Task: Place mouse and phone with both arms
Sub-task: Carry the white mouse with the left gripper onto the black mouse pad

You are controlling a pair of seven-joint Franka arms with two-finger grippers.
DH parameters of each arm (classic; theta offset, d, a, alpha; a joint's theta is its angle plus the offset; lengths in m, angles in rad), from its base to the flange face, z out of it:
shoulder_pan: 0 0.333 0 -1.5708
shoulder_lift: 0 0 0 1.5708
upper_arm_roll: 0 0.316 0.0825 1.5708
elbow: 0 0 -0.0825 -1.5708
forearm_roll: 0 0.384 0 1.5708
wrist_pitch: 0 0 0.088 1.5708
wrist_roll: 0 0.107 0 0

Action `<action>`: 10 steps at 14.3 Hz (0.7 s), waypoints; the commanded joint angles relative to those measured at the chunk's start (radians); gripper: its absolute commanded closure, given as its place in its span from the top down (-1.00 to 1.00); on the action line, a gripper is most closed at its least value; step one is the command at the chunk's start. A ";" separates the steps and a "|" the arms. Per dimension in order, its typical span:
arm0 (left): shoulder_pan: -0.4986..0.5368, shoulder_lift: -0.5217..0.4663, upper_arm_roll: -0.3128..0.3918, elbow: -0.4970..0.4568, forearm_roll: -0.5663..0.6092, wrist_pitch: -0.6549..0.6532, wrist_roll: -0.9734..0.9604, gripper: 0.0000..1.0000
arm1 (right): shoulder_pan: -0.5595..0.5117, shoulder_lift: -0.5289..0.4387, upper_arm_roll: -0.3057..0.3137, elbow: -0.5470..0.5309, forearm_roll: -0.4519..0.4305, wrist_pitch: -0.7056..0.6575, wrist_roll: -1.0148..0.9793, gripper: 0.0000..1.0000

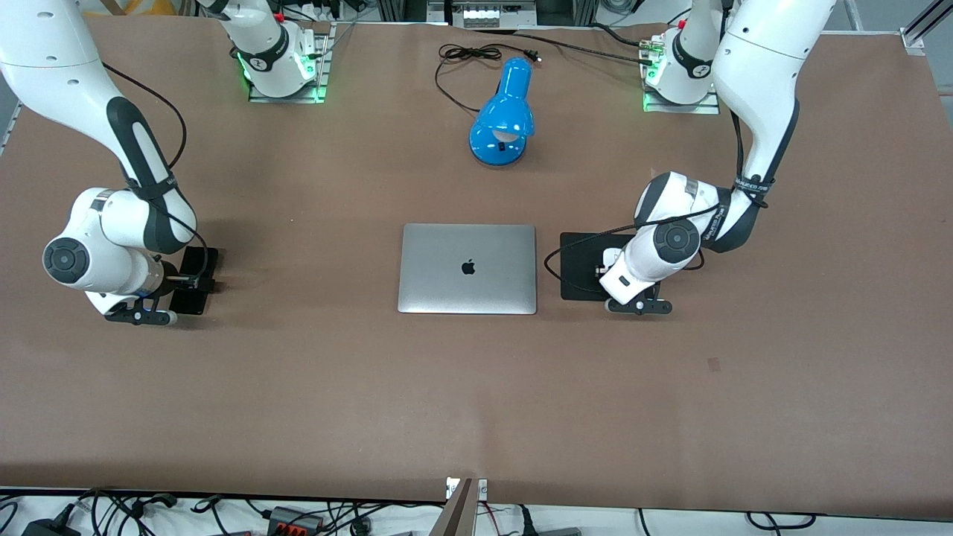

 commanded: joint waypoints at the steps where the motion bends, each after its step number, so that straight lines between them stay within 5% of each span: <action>1: -0.008 -0.010 0.011 -0.008 0.003 0.011 -0.035 1.00 | -0.008 0.019 0.012 0.012 0.014 -0.005 0.025 1.00; 3: -0.008 -0.012 0.012 -0.008 0.003 0.011 -0.047 1.00 | -0.008 0.019 0.014 0.012 0.014 -0.005 0.025 0.89; 7: -0.002 -0.042 0.012 0.029 0.003 -0.034 -0.044 1.00 | -0.008 0.019 0.014 0.012 0.014 -0.005 0.024 -0.04; 10: 0.005 -0.056 0.018 0.231 0.004 -0.328 -0.030 1.00 | -0.005 0.017 0.017 0.013 0.013 -0.018 0.021 -0.34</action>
